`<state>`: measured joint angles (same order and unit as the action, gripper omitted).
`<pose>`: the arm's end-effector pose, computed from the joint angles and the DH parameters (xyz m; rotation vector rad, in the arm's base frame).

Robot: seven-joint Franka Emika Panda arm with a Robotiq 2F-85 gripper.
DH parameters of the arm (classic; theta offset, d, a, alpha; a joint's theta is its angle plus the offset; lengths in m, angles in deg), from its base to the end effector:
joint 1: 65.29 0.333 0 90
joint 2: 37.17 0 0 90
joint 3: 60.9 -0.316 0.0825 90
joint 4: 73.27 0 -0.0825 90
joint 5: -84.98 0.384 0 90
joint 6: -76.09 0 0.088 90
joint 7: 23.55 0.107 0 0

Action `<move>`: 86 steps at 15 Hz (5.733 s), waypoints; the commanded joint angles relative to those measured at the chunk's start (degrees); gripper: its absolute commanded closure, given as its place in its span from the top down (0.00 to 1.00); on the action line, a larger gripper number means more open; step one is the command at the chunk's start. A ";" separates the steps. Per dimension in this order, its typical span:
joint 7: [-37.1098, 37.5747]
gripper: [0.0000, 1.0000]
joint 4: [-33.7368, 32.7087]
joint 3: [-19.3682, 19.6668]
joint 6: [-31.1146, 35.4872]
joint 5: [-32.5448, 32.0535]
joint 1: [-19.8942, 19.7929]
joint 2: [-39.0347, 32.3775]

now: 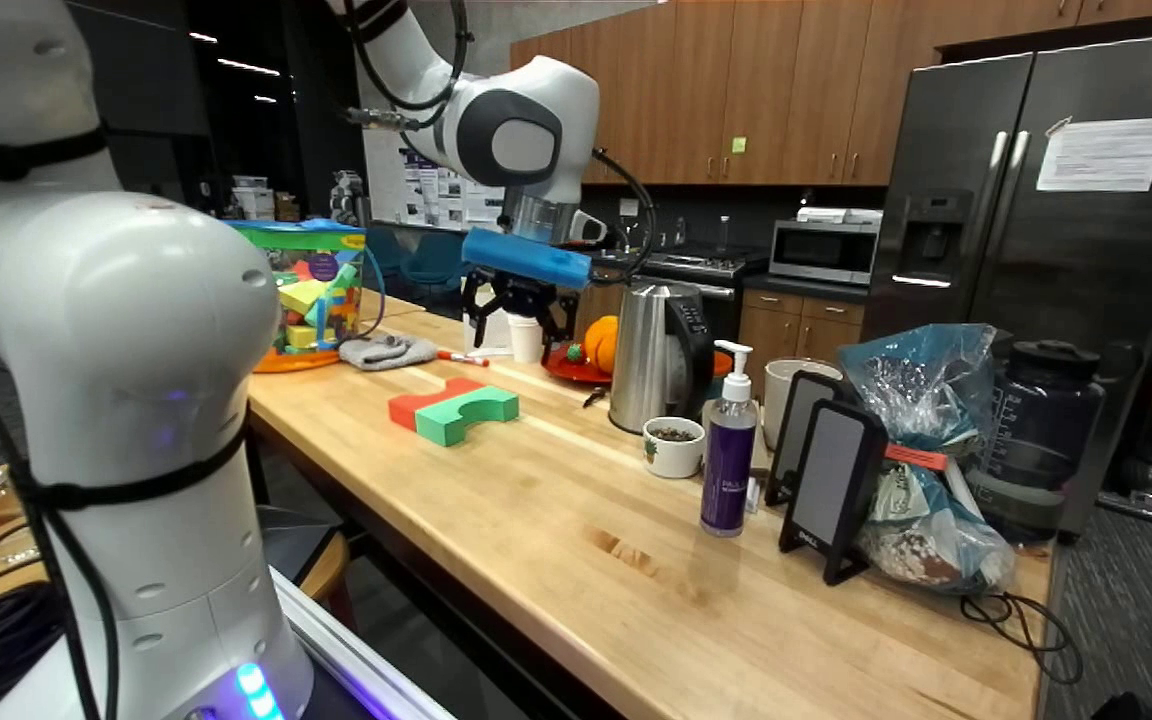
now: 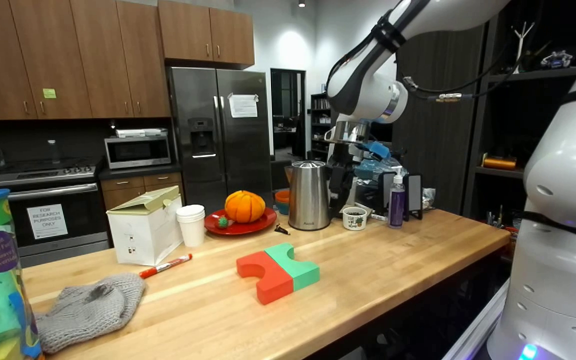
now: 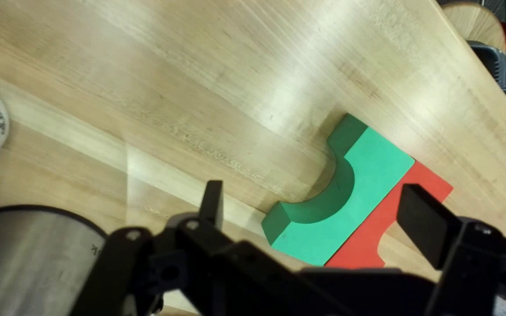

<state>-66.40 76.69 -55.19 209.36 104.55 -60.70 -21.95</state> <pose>0.4135 -0.0009 0.3390 -2.7902 -0.7022 -0.1063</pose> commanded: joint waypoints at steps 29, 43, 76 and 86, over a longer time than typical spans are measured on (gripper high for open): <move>4.63 1.00 7.11 -14.08 23.41 -15.60 11.42 -2.98; -2.22 1.00 9.03 -16.54 32.54 -18.77 14.42 -12.27; 50.06 1.00 9.71 -8.22 45.30 -94.32 5.00 -12.77; 75.12 1.00 6.65 -8.82 43.15 -114.87 5.88 -10.53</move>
<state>1.26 84.66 -63.67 253.89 -4.73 -54.95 -34.12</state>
